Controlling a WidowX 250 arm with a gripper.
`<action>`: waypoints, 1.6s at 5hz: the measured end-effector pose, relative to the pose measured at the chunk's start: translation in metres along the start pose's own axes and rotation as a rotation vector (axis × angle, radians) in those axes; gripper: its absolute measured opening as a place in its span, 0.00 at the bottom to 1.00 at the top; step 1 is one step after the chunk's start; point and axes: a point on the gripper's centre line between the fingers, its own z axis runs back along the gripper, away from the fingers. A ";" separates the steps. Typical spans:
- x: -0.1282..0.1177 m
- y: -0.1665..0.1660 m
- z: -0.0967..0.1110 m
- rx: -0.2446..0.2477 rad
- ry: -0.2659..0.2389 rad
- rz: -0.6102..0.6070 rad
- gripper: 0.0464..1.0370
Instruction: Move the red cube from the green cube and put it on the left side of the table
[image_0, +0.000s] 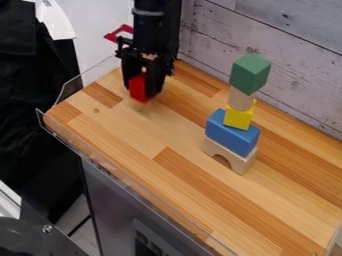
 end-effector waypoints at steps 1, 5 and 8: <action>0.007 0.006 -0.013 0.009 0.040 0.011 0.53; 0.001 0.003 0.036 0.054 -0.120 0.018 0.97; -0.033 -0.031 0.114 0.149 -0.173 -0.026 0.96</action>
